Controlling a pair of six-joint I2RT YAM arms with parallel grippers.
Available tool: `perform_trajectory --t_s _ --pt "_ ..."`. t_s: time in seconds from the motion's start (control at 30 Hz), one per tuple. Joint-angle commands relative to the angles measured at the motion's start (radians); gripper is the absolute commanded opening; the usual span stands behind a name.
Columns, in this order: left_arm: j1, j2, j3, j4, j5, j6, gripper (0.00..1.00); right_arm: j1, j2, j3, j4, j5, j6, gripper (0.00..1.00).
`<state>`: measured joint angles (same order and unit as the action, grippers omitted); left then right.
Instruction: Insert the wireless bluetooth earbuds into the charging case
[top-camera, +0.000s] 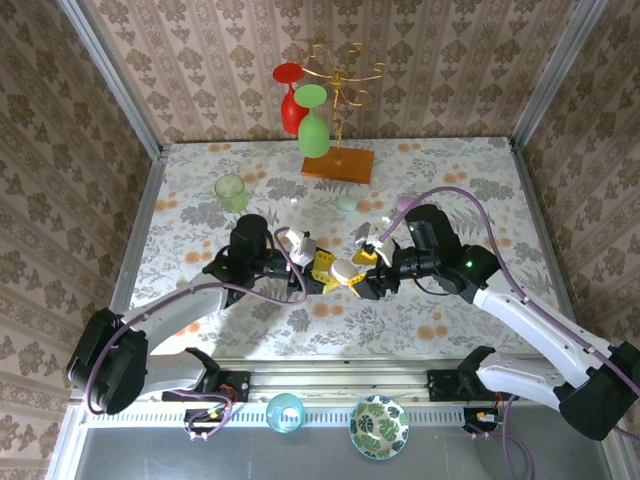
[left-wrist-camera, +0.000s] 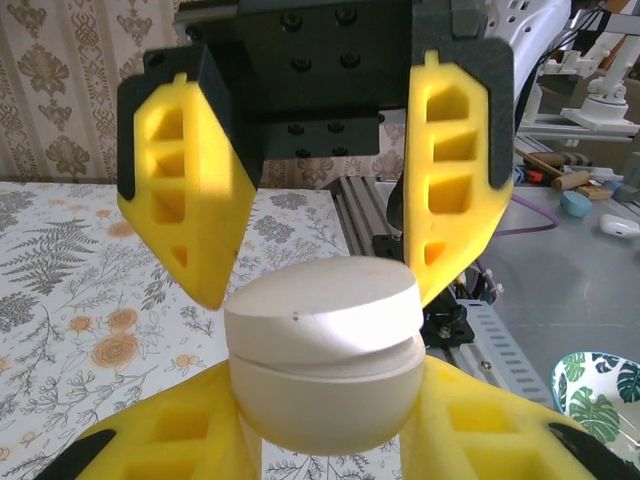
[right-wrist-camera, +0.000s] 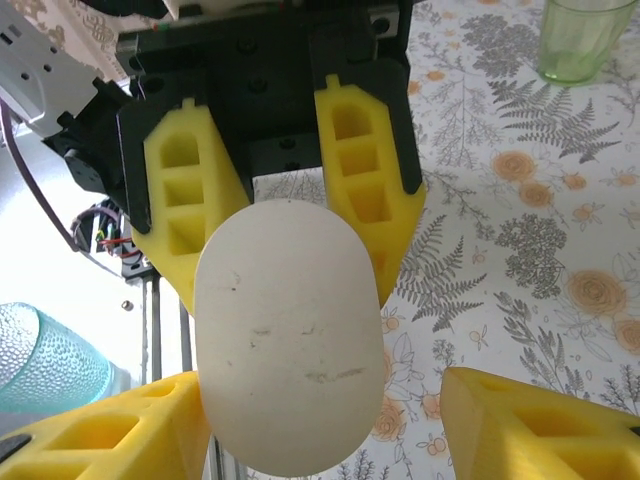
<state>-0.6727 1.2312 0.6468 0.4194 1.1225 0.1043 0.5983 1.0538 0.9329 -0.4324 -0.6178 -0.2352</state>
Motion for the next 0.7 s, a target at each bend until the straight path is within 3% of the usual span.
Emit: perform_trajectory --t_s 0.0,0.53,0.67 --pt "0.000 0.012 0.001 0.046 0.046 -0.012 0.26 -0.019 -0.027 -0.014 0.043 0.000 0.029 0.62" --pt "0.010 0.011 -0.015 0.099 0.036 -0.040 0.27 -0.055 -0.068 -0.035 0.124 0.023 0.083 0.62" --pt "0.020 0.004 -0.025 0.125 0.029 -0.051 0.27 -0.055 -0.086 -0.037 0.149 0.059 0.098 0.67"
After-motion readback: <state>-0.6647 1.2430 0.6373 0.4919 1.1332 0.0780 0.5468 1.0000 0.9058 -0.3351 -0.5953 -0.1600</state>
